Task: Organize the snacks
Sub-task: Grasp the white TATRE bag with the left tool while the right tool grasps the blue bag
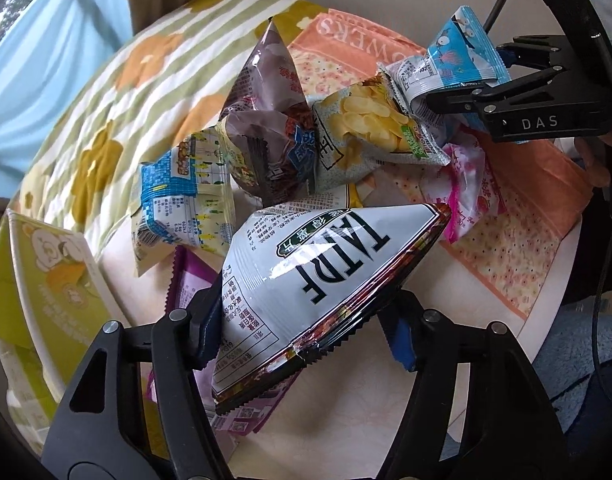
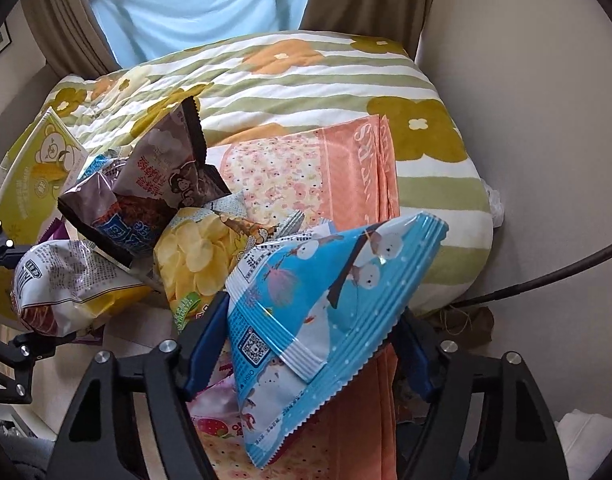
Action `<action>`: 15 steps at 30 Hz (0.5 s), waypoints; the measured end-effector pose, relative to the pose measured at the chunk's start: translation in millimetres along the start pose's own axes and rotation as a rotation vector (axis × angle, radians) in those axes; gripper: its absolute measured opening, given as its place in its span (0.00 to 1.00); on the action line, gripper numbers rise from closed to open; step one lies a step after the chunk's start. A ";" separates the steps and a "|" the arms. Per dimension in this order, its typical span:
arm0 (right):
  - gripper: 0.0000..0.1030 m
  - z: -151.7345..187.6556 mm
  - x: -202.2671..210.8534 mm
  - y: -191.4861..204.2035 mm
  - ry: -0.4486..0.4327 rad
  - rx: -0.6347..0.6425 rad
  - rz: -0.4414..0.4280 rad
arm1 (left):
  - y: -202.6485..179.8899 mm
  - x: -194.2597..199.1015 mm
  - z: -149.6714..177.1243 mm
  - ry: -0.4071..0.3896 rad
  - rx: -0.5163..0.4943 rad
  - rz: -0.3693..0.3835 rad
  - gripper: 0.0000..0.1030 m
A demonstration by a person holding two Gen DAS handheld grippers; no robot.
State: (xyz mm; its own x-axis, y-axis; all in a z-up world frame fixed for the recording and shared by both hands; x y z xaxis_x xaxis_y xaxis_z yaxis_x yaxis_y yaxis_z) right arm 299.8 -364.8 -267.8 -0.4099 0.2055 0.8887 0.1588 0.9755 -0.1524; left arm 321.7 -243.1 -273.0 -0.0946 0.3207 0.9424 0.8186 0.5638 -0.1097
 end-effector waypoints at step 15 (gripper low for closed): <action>0.45 2.2 52.8 -4.9 -0.101 0.015 -0.020 | -19.1 53.3 7.5 -0.125 0.078 -0.035 0.60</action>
State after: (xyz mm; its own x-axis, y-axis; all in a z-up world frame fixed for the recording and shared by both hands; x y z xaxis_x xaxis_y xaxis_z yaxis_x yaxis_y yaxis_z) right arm 275.4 -358.5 -221.1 -0.5012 0.1919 0.8438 0.1367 0.9804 -0.1418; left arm 296.8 -231.0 -223.0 -0.1962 0.3890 0.9001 0.7676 0.6321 -0.1059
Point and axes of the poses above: each gripper's, at about its wrist camera, not at the fingertips, and x roughly against the way its jaws point, y to its left, z to its underside, the point moved 6 cm from there along -x, roughly the way its jaws point, and after that the axes turned 12 degrees about z, right-handed, at the moved point
